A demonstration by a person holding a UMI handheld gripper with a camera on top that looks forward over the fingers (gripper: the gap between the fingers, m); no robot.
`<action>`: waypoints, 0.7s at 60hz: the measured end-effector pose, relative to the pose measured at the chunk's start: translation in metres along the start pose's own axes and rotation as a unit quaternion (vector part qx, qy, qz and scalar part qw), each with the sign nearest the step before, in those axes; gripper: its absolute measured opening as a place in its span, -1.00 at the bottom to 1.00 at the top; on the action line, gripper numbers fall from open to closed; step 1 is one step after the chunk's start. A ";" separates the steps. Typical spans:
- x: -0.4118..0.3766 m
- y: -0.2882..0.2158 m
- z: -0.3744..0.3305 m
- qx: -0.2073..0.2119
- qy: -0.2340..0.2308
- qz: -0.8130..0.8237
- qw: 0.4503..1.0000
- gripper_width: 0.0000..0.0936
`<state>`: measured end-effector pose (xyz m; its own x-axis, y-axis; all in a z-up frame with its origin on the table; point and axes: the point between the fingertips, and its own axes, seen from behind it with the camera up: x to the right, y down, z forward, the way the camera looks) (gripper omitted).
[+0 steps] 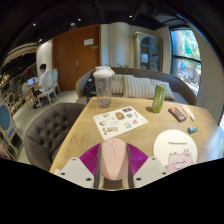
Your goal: Arrange mouse
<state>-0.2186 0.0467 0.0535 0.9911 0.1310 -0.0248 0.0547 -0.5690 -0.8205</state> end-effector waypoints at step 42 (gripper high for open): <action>0.244 0.038 0.044 -0.021 0.060 0.027 0.998 0.03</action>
<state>0.0197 0.0932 -0.0087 1.0000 0.0023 0.0033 0.0041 -0.6061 -0.7954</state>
